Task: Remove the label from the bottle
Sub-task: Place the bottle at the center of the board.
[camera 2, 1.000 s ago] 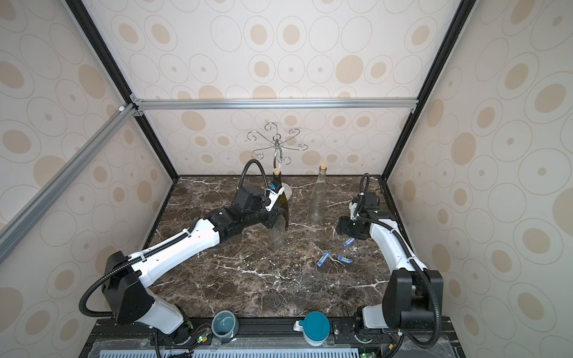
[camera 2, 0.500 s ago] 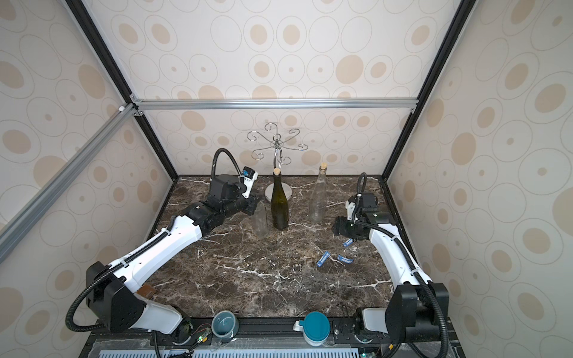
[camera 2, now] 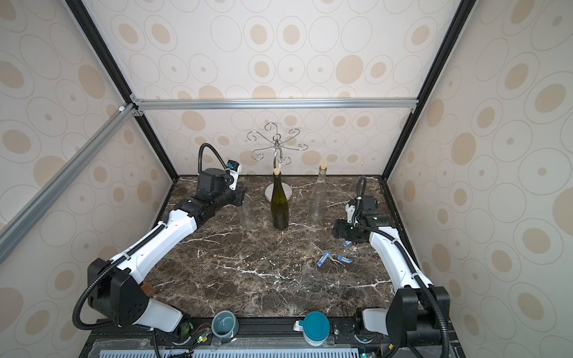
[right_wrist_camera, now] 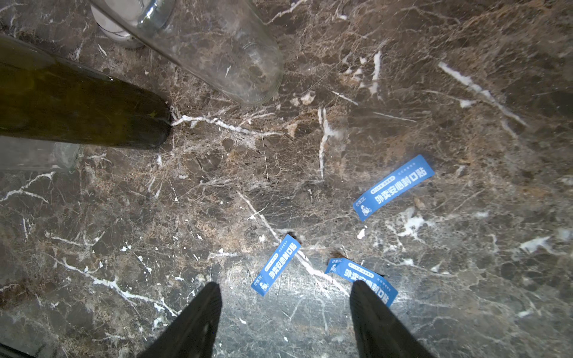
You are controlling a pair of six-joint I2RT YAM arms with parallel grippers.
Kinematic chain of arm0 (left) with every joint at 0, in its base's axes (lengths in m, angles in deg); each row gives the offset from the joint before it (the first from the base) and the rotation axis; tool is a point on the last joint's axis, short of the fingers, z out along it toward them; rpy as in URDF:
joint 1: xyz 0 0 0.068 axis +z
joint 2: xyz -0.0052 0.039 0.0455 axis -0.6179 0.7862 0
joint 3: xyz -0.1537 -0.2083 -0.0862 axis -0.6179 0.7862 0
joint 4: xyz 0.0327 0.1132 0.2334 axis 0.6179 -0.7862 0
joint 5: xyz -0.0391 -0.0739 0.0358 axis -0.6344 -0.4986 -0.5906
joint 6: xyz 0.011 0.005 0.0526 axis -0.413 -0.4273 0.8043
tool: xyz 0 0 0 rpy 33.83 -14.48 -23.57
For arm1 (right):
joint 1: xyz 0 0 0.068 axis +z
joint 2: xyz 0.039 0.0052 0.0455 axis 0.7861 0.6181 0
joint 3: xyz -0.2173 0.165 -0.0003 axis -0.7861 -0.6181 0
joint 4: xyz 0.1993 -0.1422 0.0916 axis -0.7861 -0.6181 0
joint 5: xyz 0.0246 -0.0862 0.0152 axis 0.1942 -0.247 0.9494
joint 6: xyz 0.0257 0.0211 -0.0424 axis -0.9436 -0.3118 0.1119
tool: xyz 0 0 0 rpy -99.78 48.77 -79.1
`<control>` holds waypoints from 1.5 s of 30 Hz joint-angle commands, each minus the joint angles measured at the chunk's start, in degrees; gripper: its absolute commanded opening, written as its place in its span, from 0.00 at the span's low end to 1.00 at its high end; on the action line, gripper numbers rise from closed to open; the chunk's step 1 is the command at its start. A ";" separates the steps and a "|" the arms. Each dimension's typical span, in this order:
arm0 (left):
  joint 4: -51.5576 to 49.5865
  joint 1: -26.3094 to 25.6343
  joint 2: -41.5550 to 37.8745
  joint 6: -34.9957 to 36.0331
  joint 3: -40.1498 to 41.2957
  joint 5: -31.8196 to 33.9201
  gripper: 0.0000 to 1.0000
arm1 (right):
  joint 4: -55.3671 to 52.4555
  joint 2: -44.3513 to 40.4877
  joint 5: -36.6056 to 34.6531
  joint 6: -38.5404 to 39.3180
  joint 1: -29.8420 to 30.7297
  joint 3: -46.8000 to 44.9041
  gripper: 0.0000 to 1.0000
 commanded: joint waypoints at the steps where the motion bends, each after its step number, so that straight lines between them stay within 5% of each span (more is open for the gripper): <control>1: 5.87 0.88 0.28 0.94 -0.66 0.71 0.09 | -0.69 -1.18 0.59 -0.26 0.38 -0.78 0.69; 16: 8.86 2.04 2.96 -0.85 0.46 1.21 0.16 | -0.76 -1.29 0.15 0.18 0.39 -1.12 0.69; 37: 7.28 2.12 0.26 0.36 -3.38 2.09 1.00 | -0.44 -3.56 -0.35 1.44 0.42 0.84 0.69; 45: 9.01 2.98 -3.24 2.42 -3.20 2.97 1.00 | 0.63 -3.92 -3.16 3.42 0.39 3.87 0.72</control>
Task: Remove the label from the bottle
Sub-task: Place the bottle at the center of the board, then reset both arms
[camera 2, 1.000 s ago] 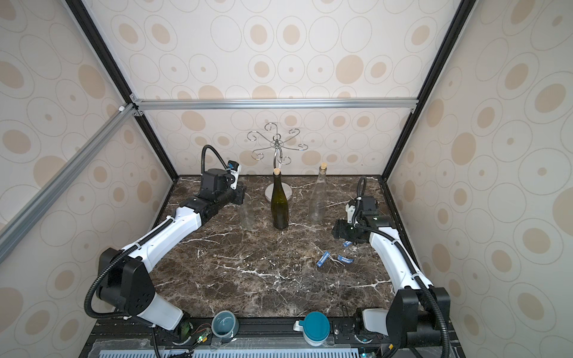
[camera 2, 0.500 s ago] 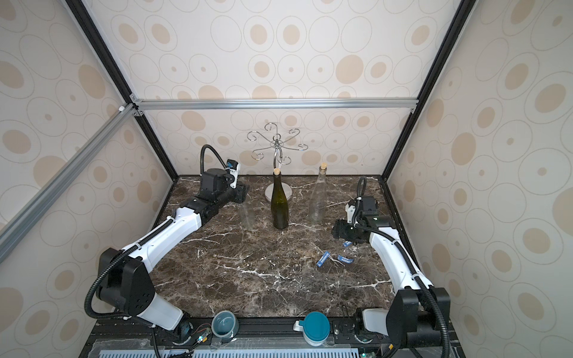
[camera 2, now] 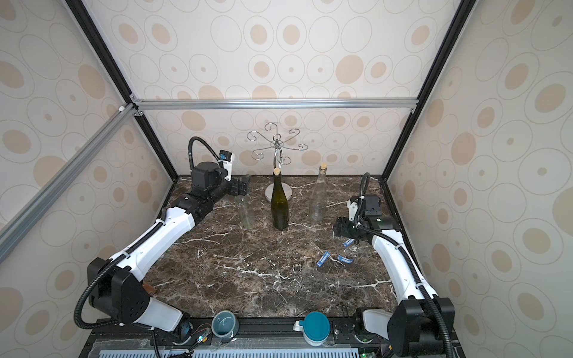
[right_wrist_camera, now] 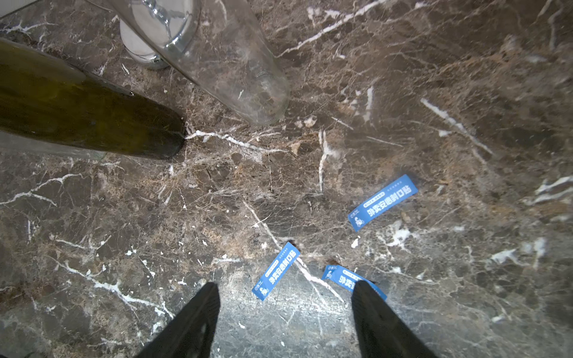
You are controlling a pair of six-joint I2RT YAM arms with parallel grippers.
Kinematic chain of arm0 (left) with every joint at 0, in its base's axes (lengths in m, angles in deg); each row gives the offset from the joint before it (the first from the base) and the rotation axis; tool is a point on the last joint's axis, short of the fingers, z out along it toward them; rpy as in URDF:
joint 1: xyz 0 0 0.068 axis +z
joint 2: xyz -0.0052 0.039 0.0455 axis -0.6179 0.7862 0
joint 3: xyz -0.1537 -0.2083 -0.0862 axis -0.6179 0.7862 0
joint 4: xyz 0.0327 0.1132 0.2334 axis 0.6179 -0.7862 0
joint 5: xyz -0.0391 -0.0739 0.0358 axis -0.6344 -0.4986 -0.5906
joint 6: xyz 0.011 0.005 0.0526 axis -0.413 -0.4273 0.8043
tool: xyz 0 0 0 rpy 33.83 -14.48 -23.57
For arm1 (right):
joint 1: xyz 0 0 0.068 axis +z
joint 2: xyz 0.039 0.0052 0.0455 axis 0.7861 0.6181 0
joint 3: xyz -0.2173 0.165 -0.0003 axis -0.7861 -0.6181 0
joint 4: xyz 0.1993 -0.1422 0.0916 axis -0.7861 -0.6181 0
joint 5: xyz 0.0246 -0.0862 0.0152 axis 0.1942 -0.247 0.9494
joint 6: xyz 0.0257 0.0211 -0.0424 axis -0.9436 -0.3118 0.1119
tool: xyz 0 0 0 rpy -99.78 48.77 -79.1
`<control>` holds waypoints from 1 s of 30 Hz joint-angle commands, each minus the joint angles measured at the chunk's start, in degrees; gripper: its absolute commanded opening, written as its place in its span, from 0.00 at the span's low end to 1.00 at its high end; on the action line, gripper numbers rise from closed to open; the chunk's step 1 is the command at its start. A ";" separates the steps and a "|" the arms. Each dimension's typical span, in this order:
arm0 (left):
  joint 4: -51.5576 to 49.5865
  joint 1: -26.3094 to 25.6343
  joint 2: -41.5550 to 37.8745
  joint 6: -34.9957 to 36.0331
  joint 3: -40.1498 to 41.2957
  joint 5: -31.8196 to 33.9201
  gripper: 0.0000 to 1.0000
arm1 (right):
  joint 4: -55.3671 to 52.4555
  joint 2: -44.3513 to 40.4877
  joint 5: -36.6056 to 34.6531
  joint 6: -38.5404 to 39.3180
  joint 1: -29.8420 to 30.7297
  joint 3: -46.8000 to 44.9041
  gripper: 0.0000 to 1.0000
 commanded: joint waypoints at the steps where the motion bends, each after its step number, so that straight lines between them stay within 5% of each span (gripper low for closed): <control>1: 2.66 1.22 -3.30 2.60 -0.31 0.78 1.00 | 0.92 -1.03 -2.10 1.72 0.37 2.52 0.73; 3: 5.02 1.94 -5.30 3.30 2.35 1.25 1.00 | 1.96 -1.46 -3.33 1.79 0.33 3.09 0.81; 4: 6.20 2.60 -6.45 3.14 3.76 1.68 1.00 | 2.48 -1.70 -3.50 2.08 0.33 3.52 1.00; 14: 17.57 12.33 -17.17 -3.54 20.39 0.65 1.00 | 4.57 -2.76 -5.04 3.17 0.09 5.06 1.00; 25: 27.04 12.70 -21.07 -2.10 32.28 5.15 1.00 | 8.73 -3.40 -8.87 4.05 -0.02 2.73 1.00; 27: 32.64 12.72 -21.70 -1.82 36.69 6.35 1.00 | 9.01 -3.21 -9.53 4.89 -0.02 2.04 0.99; 30: 54.10 12.72 -23.67 3.72 51.09 8.95 1.00 | 13.41 -3.62 -7.61 5.98 -0.02 -1.46 1.00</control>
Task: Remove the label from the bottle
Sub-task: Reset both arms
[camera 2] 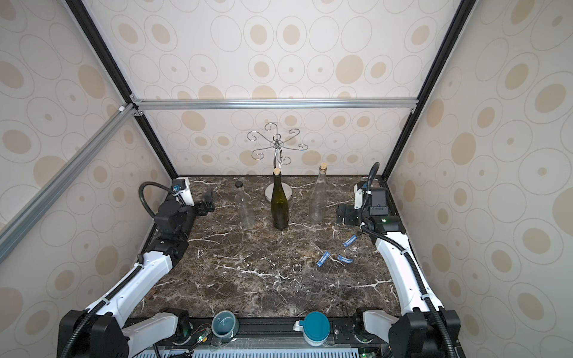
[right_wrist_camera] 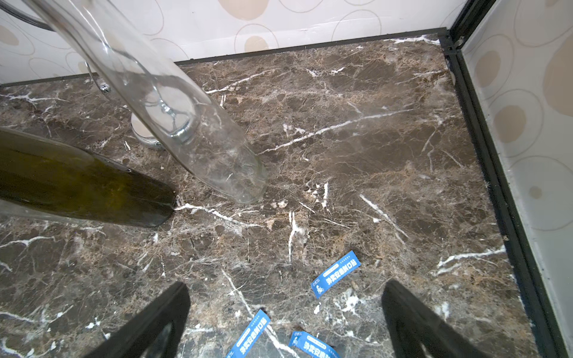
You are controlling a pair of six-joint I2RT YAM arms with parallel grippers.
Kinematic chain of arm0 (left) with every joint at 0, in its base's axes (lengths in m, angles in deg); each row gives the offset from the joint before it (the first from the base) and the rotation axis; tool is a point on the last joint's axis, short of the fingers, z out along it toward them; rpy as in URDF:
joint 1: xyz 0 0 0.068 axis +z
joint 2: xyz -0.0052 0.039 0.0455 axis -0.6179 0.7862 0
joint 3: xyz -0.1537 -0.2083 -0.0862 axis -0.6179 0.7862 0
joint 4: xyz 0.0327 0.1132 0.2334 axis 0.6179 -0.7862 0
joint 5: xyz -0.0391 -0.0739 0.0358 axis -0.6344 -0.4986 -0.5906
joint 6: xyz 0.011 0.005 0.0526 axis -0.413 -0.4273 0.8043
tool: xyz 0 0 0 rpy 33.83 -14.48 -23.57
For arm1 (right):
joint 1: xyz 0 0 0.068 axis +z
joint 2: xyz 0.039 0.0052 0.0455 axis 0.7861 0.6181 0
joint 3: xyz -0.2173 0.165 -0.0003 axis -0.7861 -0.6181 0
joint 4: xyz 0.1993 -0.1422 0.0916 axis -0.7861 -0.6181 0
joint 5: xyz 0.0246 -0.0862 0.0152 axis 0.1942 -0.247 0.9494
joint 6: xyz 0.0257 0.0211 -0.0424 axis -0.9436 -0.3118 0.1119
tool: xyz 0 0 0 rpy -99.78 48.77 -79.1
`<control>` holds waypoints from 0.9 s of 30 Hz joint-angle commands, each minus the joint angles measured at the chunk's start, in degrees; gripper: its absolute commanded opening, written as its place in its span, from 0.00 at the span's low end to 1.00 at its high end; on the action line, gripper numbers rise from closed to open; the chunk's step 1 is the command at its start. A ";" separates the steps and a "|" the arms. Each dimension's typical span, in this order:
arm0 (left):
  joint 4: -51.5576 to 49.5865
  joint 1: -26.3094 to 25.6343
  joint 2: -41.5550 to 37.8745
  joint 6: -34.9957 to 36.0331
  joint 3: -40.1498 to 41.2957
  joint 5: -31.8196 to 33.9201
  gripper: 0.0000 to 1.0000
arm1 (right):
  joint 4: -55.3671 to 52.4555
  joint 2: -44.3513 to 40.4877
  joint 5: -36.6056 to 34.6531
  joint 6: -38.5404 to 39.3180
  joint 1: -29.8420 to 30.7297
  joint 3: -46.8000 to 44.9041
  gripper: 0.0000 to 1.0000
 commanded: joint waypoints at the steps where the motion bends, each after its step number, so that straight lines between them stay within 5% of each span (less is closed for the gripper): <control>1: 27.27 0.17 -1.63 6.19 14.11 4.14 1.00 | 5.26 -0.96 1.40 1.84 0.13 -4.21 1.00; 3: 34.88 0.14 -0.80 8.94 19.19 6.72 1.00 | 8.13 -1.38 2.80 2.41 0.10 -6.15 1.00; 6: 27.72 0.27 0.61 11.05 18.88 8.32 1.00 | 15.06 -2.56 1.92 1.47 0.05 -9.90 1.00; 12: 35.05 0.36 9.27 10.02 22.21 11.56 1.00 | 36.54 -4.11 -1.96 3.54 0.05 -22.38 1.00; 27: 53.07 2.74 25.55 7.72 25.80 8.75 1.00 | 56.05 7.03 -6.87 10.18 0.10 -32.06 1.00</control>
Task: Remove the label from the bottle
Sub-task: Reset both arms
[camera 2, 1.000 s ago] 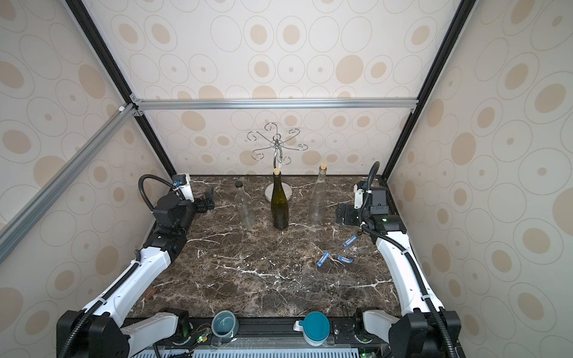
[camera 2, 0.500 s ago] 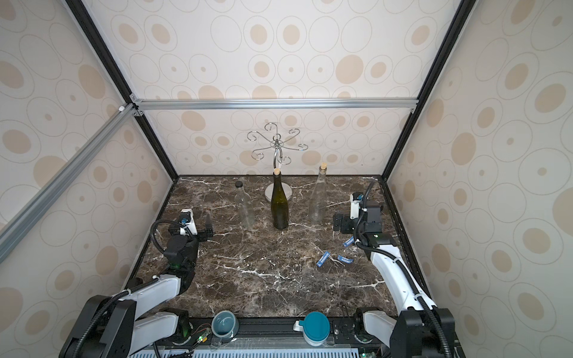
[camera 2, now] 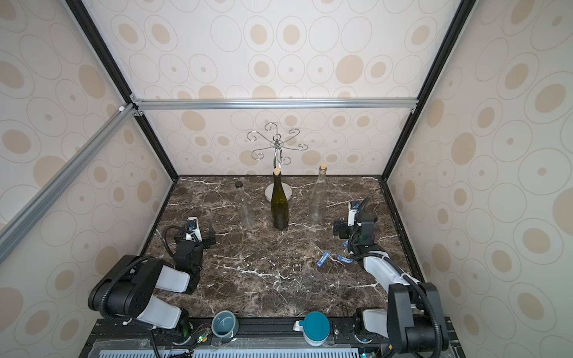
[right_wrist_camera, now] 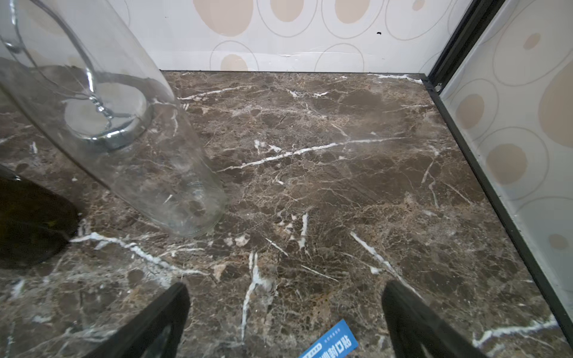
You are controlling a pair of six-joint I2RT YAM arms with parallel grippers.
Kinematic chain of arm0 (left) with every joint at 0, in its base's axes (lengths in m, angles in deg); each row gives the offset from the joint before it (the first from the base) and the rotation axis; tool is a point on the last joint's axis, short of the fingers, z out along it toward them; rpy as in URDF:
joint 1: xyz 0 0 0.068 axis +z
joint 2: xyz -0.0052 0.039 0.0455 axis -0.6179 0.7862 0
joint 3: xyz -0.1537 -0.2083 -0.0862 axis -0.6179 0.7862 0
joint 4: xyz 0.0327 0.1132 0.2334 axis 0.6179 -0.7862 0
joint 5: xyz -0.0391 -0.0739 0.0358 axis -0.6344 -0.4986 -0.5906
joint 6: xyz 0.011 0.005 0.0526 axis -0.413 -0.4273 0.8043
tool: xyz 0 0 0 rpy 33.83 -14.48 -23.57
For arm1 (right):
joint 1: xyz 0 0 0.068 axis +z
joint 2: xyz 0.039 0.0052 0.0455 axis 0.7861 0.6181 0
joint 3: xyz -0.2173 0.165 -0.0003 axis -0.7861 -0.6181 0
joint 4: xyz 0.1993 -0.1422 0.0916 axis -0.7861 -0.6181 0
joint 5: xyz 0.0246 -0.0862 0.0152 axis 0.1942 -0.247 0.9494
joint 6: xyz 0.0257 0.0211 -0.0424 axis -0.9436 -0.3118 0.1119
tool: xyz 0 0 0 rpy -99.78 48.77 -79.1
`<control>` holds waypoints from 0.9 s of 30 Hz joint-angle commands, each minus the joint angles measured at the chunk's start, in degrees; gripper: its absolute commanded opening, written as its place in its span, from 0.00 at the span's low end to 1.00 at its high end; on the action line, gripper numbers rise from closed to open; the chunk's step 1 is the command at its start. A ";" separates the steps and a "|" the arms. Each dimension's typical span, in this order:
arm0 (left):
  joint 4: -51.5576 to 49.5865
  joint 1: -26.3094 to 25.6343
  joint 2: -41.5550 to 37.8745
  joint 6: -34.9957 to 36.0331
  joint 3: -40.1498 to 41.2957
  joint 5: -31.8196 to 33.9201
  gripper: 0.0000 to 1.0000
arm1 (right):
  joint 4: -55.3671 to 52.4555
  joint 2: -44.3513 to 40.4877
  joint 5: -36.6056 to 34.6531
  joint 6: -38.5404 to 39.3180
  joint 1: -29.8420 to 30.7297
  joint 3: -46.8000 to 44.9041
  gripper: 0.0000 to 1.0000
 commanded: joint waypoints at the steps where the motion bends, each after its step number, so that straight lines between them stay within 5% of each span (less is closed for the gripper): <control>1: 7.17 1.82 1.98 -0.94 0.05 -2.34 1.00 | 8.22 2.15 -1.49 3.03 0.07 -2.04 1.00; 10: 2.89 4.18 2.59 -0.66 -2.00 -11.73 1.00 | 20.92 9.90 0.52 2.23 0.08 -5.33 1.00; 15: 2.30 5.56 2.66 -0.06 -2.41 -18.29 1.00 | 37.25 15.17 3.31 3.73 0.22 -11.43 1.00; 19: 2.15 5.71 2.73 -0.15 -2.46 -18.43 1.00 | 27.08 14.08 1.98 3.47 0.60 -7.46 1.00; 27: 2.64 5.66 2.65 -0.11 -2.19 -18.17 1.00 | 26.18 14.91 2.47 1.46 -1.06 -6.20 0.99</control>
